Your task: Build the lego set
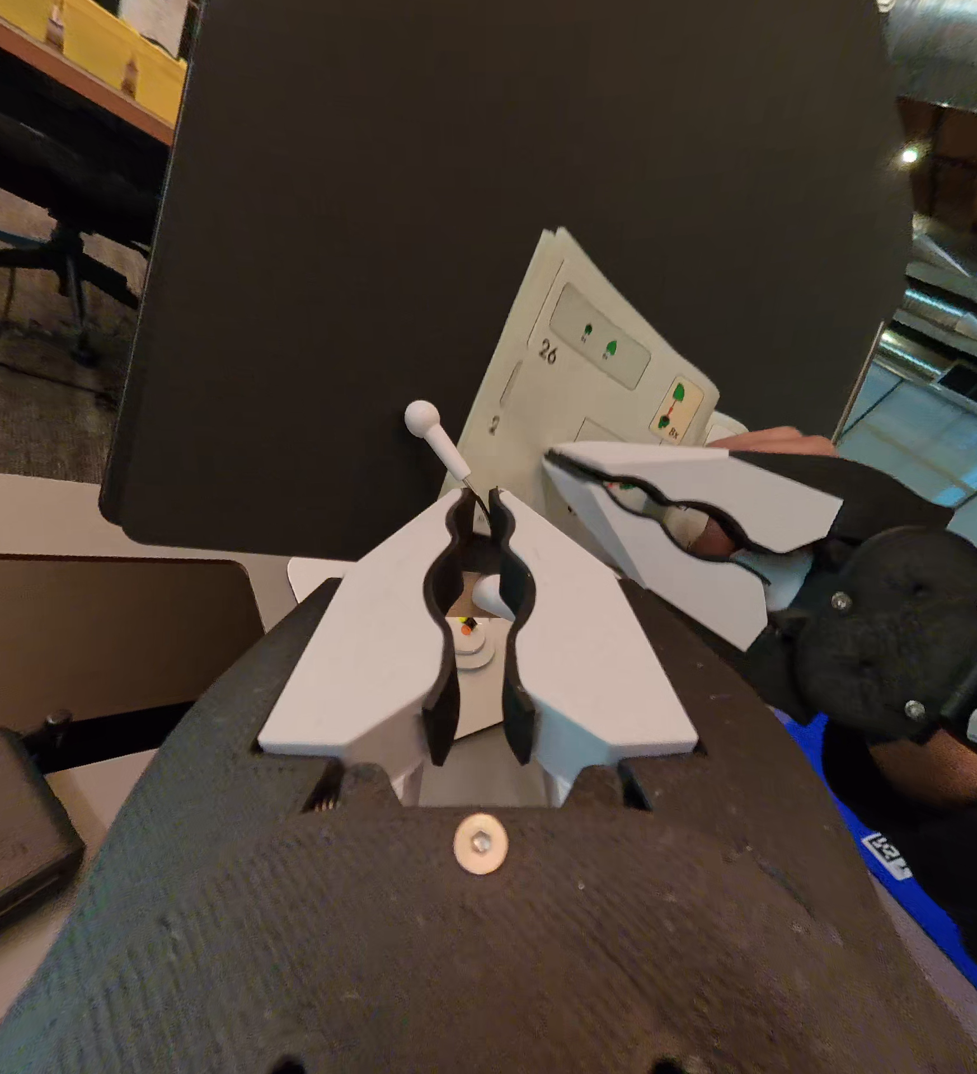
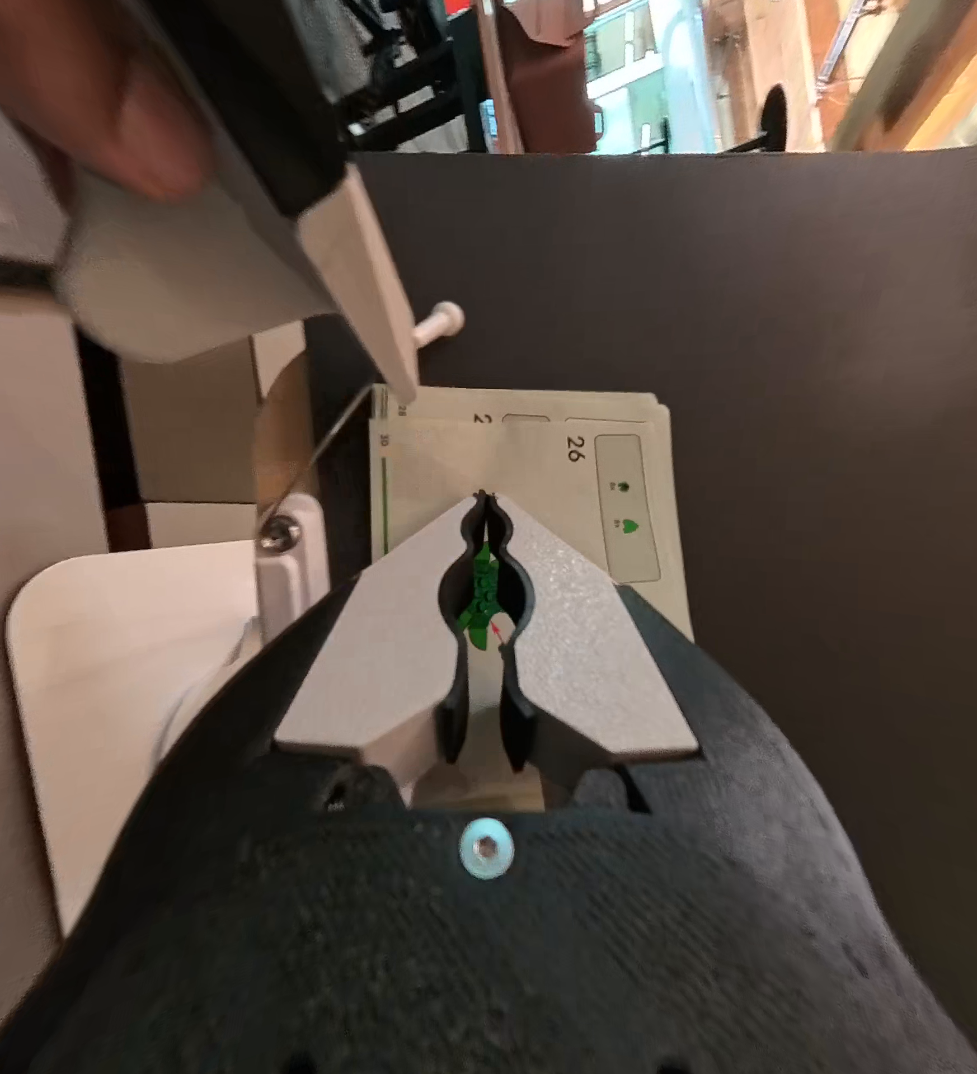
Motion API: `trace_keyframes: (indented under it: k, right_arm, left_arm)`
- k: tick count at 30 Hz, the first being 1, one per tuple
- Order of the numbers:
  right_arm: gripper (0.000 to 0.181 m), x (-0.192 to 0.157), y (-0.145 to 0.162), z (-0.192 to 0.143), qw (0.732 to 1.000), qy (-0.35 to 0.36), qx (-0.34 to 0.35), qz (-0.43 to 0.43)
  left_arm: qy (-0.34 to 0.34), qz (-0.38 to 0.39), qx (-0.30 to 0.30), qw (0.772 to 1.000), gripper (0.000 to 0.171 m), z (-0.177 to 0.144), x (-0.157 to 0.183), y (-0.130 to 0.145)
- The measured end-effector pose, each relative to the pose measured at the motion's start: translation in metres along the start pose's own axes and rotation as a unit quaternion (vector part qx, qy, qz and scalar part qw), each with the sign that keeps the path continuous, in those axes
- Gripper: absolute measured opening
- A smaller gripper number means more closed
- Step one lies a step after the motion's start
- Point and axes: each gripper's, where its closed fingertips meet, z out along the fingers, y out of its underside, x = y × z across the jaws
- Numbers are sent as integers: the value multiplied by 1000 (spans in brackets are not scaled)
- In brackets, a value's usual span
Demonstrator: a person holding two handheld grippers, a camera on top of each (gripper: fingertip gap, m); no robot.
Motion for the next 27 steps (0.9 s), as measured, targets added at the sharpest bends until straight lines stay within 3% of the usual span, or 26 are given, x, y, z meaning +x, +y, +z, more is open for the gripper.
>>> trace_keyframes:
  k: [3,7,14,18,21,27]
  right_arm:
    - [0,7,-3,4,1000,21,2,8]
    - [0,-5,-11,6,999,-16,16,24]
    - [0,-18,-14,2,996,-59,41,45]
    - [0,20,-33,-27,990,20,114,79]
    - [0,41,-12,-45,988,41,81,129]
    - [0,31,36,-64,990,22,28,140]
  left_arm:
    - [13,43,14,999,0,-2,8,-2]
    - [4,137,29,990,0,-1,16,-2]
    - [20,128,15,992,1,4,20,0]
    - [26,121,6,992,1,5,21,3]
    - [31,121,6,992,1,6,24,4]
    - [27,129,4,991,1,7,26,4]
